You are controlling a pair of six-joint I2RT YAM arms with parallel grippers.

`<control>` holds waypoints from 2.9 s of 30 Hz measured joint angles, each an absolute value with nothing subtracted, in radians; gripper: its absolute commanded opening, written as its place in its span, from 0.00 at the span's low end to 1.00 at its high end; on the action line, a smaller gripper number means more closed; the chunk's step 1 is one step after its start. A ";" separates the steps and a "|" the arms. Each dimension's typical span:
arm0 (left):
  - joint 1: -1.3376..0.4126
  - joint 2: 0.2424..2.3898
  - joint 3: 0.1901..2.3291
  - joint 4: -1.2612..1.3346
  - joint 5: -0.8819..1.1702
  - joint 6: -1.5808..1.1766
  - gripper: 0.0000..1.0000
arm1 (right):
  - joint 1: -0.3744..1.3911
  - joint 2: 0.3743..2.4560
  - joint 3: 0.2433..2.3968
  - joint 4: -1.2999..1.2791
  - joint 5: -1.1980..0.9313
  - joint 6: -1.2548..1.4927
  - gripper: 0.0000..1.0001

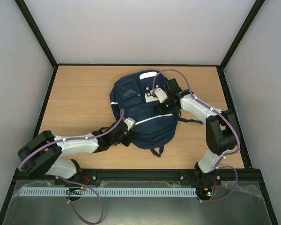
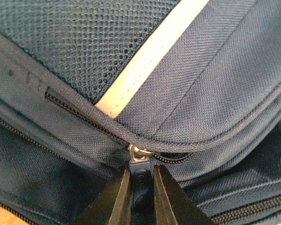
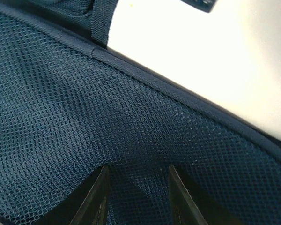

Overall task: Pack the student bag
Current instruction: Zip the student bag at the center of the board.

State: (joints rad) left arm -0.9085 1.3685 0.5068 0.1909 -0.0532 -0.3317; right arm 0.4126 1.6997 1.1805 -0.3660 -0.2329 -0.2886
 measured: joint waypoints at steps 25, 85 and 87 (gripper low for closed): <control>-1.080 1.520 0.749 -0.089 -0.088 -0.442 0.02 | 0.410 1.704 1.180 -0.367 -0.208 -0.287 0.36; -1.104 1.403 0.602 -0.016 -0.205 -0.459 0.57 | 0.401 1.667 1.161 -0.558 -0.011 -0.294 0.49; -1.106 1.387 0.602 -0.018 -0.212 -0.456 0.58 | 0.401 1.605 1.123 -0.557 -0.008 -0.290 0.49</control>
State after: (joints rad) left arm -1.1057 1.3872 0.6018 -0.0181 -0.2115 -0.4561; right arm 0.4007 1.6047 1.1233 -0.5571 -0.0082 -0.2905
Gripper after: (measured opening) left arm 0.569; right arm 0.477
